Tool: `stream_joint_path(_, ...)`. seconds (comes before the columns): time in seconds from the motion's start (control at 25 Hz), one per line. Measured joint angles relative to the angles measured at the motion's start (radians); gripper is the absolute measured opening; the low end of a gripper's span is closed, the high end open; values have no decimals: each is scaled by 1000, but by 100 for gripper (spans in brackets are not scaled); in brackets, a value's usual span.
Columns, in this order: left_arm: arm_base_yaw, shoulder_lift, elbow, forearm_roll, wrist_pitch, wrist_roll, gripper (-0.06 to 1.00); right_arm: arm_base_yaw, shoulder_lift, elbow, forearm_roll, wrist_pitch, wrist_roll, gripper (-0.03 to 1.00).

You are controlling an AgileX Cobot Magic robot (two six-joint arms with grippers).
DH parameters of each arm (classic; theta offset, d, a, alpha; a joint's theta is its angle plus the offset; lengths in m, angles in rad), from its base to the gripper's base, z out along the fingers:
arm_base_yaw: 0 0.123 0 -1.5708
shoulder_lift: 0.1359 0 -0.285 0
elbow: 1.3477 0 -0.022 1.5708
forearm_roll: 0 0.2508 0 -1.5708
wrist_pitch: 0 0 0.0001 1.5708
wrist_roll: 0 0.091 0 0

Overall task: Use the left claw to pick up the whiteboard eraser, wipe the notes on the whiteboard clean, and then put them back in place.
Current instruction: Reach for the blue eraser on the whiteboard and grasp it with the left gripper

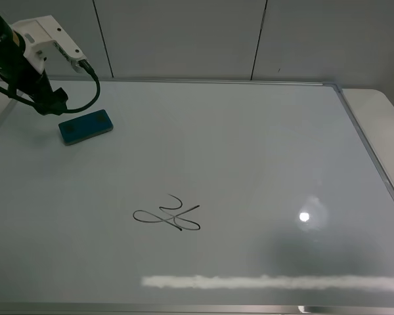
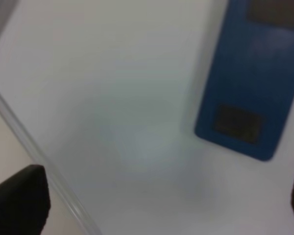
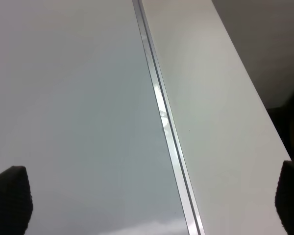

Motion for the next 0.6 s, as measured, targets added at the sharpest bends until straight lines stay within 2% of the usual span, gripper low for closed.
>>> stream_joint_path(0.2,15,9,-30,17,-69,-45,99,0,0,0,0,0,0,99)
stream_joint_path(0.32,45,29,-56,-19,-66,0,99,0,0,0,0,0,0,99)
stream_joint_path(0.44,80,56,-76,-144,-24,162,99,0,0,0,0,0,0,99)
stream_joint_path(0.6,110,103,-110,-425,127,530,99,0,0,0,0,0,0,99)
